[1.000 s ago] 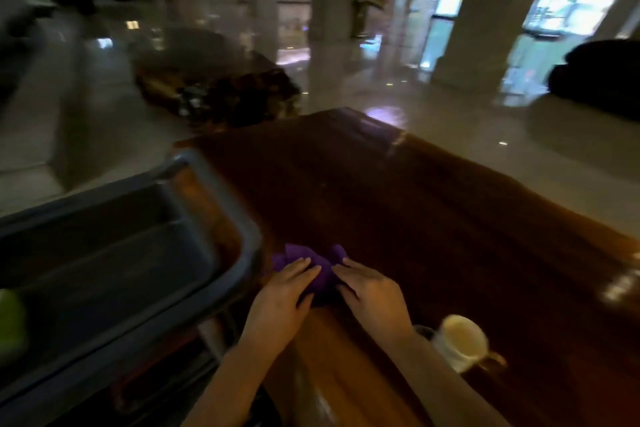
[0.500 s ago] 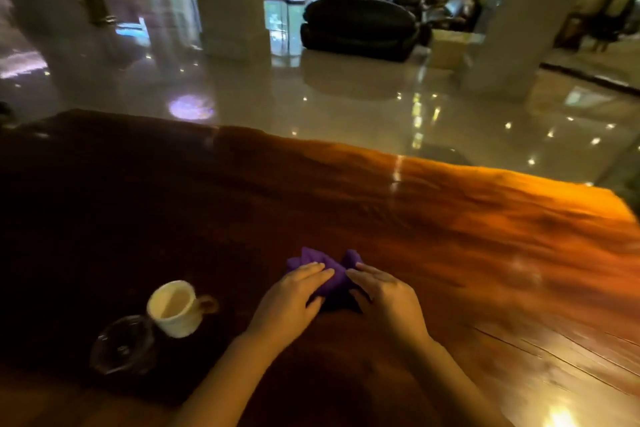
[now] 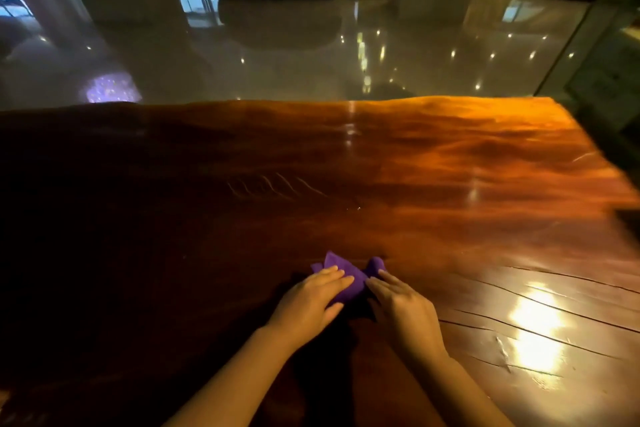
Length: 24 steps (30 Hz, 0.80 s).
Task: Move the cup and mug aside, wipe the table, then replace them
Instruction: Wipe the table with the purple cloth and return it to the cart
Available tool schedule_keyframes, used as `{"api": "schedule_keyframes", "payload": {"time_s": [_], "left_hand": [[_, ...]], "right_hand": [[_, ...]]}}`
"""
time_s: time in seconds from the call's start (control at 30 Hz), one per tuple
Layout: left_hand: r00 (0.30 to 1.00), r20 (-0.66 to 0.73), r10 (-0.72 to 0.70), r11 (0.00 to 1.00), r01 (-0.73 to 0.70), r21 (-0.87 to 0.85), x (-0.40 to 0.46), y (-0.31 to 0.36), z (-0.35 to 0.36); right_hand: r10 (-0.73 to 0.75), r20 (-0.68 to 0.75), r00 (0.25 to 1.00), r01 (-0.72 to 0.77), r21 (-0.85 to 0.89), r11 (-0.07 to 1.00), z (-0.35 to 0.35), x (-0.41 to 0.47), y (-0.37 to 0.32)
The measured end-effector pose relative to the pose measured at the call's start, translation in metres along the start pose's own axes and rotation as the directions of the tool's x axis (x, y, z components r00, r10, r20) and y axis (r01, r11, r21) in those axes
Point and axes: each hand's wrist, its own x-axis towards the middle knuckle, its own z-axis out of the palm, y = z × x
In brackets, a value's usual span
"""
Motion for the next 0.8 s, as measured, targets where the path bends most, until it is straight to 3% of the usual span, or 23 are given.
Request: {"api": "schedule_keyframes", "payload": {"time_s": [0.3, 0.47, 0.6, 0.7, 0.8], "left_hand": [[0.995, -0.023, 0.096, 0.990, -0.092, 0.110, 0.077, -0.054, 0.053], [0.997, 0.058, 0.048, 0.938, -0.065, 0.340, 0.067, -0.070, 0.067], [0.987, 0.156, 0.042, 0.919, -0.099, 0.382, 0.063, -0.071, 0.064], [0.992, -0.009, 0.127, 0.911, -0.113, 0.397, 0.061, -0.086, 0.042], [0.957, -0.280, -0.070, 0.925, 0.167, 0.341, 0.059, -0.125, 0.009]], "right_hand": [[0.003, -0.047, 0.999, -0.004, -0.024, 1.000, 0.092, 0.044, 0.074], [0.013, 0.035, 0.999, -0.008, -0.121, 0.993, 0.110, 0.034, 0.078], [-0.008, 0.067, 0.998, 0.020, -0.172, 0.985, 0.099, 0.052, 0.076], [-0.136, 0.156, 0.978, 0.157, -0.125, 0.980, 0.092, 0.087, 0.082], [-0.290, 0.318, 0.903, 0.338, -0.108, 0.935, 0.105, 0.094, 0.084]]}}
